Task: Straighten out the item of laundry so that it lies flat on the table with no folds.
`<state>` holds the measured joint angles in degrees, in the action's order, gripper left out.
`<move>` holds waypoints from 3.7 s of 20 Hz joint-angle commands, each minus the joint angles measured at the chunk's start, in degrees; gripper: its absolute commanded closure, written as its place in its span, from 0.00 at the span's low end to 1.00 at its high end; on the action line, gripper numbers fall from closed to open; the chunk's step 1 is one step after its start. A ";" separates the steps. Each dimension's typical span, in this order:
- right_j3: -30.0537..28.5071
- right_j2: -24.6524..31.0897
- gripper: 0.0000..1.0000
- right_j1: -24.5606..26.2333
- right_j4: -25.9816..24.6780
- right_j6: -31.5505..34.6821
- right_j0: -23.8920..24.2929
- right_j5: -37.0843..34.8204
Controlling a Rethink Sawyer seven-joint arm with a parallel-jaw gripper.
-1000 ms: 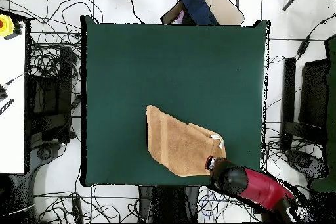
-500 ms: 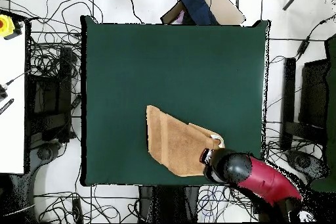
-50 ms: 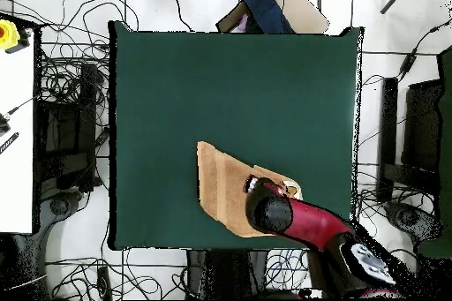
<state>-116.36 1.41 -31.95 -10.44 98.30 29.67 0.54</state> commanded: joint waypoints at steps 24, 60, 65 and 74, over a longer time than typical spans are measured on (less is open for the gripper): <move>-4.92 -0.58 0.00 7.13 16.60 13.71 -13.21 -0.72; -4.86 7.18 1.00 18.96 31.24 26.32 -21.95 15.33; -5.81 7.89 1.00 17.36 33.72 25.86 -22.77 14.43; -7.36 10.12 1.00 13.89 38.06 28.31 -25.07 11.56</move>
<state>-127.99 -1.11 -24.09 21.45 106.45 8.72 15.45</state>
